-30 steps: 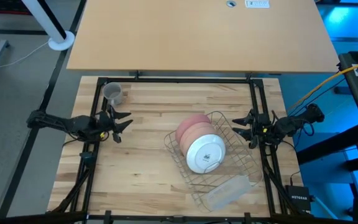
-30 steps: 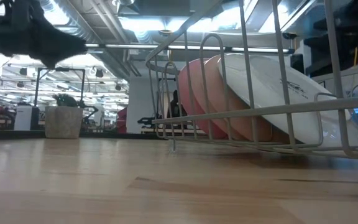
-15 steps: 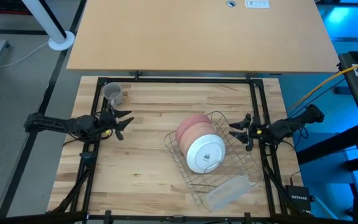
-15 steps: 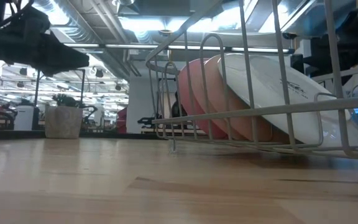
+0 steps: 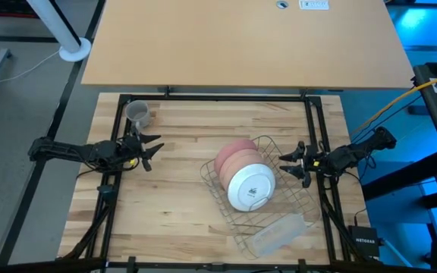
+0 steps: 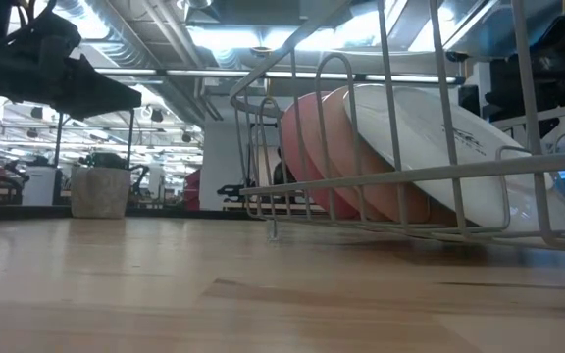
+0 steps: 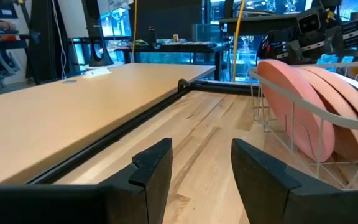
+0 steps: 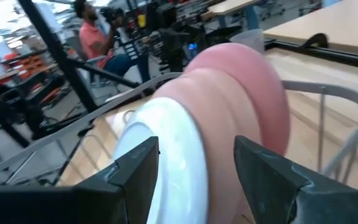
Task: Sort dishes
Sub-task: Return to Home Position
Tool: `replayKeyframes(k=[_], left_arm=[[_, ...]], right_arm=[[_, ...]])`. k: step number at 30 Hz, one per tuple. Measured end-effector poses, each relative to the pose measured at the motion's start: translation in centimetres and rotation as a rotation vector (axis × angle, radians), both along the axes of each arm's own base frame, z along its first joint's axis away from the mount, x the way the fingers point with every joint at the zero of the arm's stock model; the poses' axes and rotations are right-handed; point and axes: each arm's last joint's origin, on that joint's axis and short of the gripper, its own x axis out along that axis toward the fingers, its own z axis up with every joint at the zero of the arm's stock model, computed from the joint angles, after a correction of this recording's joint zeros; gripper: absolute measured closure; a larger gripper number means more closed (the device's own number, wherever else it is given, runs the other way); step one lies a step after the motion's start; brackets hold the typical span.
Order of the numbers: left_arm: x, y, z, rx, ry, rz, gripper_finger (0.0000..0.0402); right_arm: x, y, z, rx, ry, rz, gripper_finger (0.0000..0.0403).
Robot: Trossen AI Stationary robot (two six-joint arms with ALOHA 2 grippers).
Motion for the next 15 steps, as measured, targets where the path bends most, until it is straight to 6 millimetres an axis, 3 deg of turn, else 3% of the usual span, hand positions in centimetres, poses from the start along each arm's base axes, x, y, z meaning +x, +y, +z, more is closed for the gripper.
replayKeyframes(k=[15], left_arm=[[0.0, 0.0, 0.0, 0.0, 0.0, 0.0, 0.0245]], right_arm=[[0.0, 0.09, -0.04, 0.002, 0.003, 0.03, 0.0192]])
